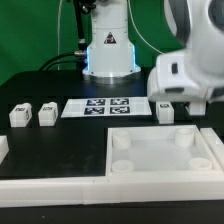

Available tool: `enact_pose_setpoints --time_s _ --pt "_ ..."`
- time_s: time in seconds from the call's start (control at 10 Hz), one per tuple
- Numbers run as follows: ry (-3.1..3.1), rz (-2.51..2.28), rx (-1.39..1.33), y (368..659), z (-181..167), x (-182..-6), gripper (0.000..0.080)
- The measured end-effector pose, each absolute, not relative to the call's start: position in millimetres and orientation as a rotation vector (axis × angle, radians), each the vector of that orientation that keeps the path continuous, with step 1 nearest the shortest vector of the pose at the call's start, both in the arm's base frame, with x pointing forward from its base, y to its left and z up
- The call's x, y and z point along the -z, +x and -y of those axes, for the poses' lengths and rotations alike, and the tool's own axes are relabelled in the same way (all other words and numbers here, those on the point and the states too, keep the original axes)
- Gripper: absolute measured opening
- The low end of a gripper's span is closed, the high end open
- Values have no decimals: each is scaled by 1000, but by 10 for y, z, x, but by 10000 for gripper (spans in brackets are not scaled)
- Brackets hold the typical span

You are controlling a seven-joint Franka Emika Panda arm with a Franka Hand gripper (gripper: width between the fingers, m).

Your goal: Assemble one leg

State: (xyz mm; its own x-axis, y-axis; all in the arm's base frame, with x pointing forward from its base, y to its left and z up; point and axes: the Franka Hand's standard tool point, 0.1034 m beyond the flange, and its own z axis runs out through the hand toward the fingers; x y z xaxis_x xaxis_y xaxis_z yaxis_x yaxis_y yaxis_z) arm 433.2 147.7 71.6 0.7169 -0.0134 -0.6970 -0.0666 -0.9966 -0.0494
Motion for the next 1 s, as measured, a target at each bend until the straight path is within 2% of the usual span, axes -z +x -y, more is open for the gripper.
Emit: enact_pose_setpoints --time_s 0.2,0.3,0.4,0.5,0.8,0.9,1.0 --pt "-2920 -87 -862 4721 -1365 -1102 292" --pt "-2954 -93 -734 4779 -1318 -1315 292" --pt "-2989 -93 -563 4885 -1327 -1410 292" --pt "-3011 -94 -403 4881 -1345 -1346 292" --pt "-3025 -106 41 4927 -1354 -1340 292" --pt "-3030 -24 149 5028 -1252 -1371 292" --pt "-3023 0 317 5301 -1071 -1566 292"
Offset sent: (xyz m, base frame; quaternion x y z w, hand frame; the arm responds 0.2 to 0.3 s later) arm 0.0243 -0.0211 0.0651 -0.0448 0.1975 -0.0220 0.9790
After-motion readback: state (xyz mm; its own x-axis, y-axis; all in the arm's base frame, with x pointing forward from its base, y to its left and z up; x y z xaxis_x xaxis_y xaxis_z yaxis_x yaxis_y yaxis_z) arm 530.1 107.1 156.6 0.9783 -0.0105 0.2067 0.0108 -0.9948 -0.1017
